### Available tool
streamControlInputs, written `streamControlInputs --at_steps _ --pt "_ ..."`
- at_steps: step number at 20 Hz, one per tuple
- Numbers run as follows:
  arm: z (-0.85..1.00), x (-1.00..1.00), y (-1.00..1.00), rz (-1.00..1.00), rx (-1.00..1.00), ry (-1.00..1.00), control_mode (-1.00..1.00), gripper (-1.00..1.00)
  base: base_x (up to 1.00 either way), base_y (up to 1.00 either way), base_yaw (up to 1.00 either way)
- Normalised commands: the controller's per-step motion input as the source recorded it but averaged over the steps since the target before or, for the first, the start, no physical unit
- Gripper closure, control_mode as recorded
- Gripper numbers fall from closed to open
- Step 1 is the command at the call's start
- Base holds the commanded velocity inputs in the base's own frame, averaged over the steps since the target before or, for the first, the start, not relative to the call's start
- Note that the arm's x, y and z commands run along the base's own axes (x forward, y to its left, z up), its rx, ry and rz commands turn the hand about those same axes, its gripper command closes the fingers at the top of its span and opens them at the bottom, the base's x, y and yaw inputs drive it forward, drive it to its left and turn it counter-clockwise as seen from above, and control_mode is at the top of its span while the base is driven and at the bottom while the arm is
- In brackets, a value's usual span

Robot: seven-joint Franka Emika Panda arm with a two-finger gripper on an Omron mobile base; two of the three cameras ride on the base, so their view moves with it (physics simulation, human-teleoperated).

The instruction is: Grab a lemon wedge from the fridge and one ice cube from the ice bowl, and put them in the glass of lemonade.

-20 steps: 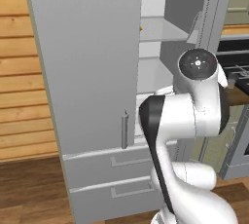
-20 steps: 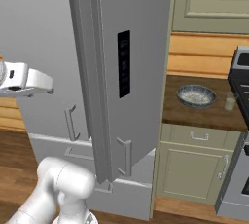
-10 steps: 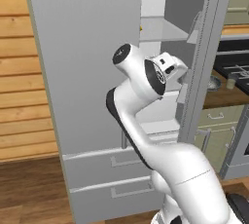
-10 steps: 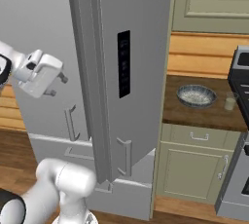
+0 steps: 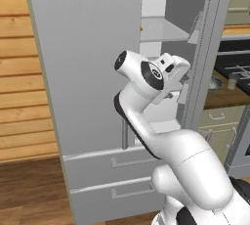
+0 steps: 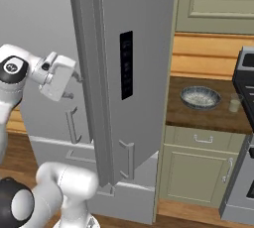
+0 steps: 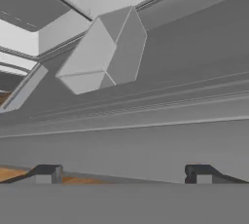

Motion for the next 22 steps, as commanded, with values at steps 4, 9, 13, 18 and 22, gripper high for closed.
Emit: streamControlInputs --at_steps 4,9,13,18,22 --pt "-0.39 0.00 -0.99 -0.02 -0.04 0.00 -1.00 -1.00 0.00 0.00 0.00" --pt "-0.32 -0.07 -1.00 -0.10 0.00 0.01 -1.00 -1.00 0.00 0.00 0.00" --pt "-0.07 -0.29 -1.00 -0.14 0.00 0.00 -1.00 -1.00 0.00 0.00 0.00" --pt "0.00 -0.27 -1.00 -0.13 0.02 -0.01 -1.00 -1.00 0.00 0.00 0.00" --pt "0.13 -0.10 -1.00 -0.02 0.06 -0.09 -1.00 -1.00 0.00 0.00 0.00"
